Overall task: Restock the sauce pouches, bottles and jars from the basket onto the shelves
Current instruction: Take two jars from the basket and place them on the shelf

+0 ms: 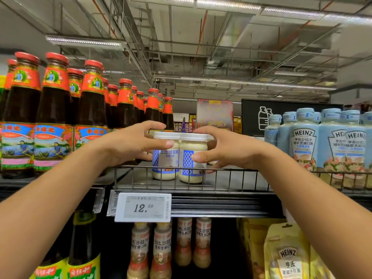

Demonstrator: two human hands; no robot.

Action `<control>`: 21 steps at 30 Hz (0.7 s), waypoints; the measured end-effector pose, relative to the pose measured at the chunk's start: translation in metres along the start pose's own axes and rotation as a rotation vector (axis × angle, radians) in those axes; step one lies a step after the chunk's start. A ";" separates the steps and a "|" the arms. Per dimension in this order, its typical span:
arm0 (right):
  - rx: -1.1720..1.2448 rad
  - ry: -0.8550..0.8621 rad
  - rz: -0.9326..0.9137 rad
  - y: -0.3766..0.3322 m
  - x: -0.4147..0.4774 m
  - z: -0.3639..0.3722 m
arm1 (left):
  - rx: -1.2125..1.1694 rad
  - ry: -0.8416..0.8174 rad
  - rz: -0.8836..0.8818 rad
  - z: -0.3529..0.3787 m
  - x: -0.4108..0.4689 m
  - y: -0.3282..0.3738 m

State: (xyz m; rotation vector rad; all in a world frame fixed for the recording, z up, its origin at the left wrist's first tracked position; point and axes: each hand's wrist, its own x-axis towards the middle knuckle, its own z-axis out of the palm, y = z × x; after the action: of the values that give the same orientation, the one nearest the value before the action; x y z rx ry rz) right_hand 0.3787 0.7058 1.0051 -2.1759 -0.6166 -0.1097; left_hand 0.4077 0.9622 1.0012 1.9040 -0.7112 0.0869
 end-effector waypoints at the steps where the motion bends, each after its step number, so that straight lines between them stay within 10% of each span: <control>1: 0.040 -0.027 -0.003 0.002 -0.002 -0.005 | 0.045 0.018 0.018 -0.001 0.000 0.001; 21: -0.168 0.138 -0.149 0.006 0.003 -0.006 | 0.316 0.078 0.235 -0.018 0.005 -0.012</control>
State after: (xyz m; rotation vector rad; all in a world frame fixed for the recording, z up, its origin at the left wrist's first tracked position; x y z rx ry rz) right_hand 0.3845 0.6995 1.0051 -2.2580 -0.7115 -0.4014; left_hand 0.4219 0.9785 1.0013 2.0931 -0.9075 0.4419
